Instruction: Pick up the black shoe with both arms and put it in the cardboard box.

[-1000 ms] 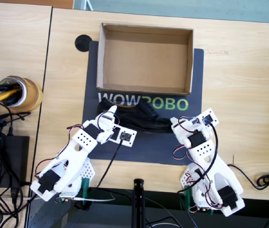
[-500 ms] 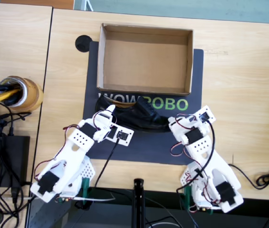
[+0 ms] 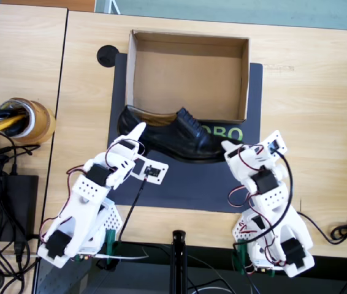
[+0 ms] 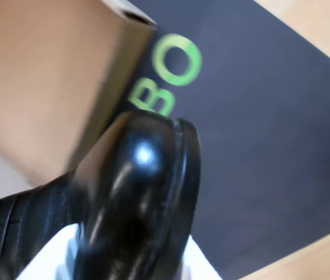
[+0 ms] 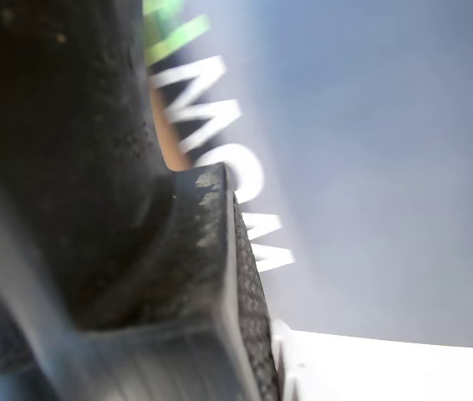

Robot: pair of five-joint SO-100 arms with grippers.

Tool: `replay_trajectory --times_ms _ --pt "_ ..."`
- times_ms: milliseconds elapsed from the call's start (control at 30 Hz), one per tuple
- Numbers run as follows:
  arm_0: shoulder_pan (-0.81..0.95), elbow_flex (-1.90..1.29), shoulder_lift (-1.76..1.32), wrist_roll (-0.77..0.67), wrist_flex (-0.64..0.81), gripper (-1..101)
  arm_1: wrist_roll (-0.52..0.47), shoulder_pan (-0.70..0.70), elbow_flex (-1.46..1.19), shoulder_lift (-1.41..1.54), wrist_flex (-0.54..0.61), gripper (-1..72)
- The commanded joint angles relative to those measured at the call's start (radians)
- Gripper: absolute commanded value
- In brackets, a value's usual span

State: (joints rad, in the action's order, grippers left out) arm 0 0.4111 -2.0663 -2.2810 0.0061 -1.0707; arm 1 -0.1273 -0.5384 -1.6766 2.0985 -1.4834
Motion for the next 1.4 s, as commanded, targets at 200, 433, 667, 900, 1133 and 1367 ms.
replay_trajectory --times_ms 200,433,667,900,1133,1367 --pt "-0.126 0.115 -0.014 0.061 0.249 0 -0.009 0.103 0.08 0.005 0.124 -0.1" --pt "-0.196 0.115 0.114 0.075 0.443 0 -0.014 0.179 0.086 -0.115 0.272 -0.1" --pt "-0.227 0.13 0.259 0.081 0.611 0 -0.018 0.219 0.086 -0.227 0.453 -0.1" --pt "-0.25 0.146 0.371 0.084 0.804 0 -0.012 0.245 0.087 -0.334 0.611 -0.1" --pt "-0.259 0.144 0.565 0.103 1.074 0 0.002 0.285 0.067 -0.431 0.753 -0.1" --pt "-0.256 0.156 0.707 0.097 1.19 0 0.012 0.299 0.021 -0.509 0.857 -0.1"
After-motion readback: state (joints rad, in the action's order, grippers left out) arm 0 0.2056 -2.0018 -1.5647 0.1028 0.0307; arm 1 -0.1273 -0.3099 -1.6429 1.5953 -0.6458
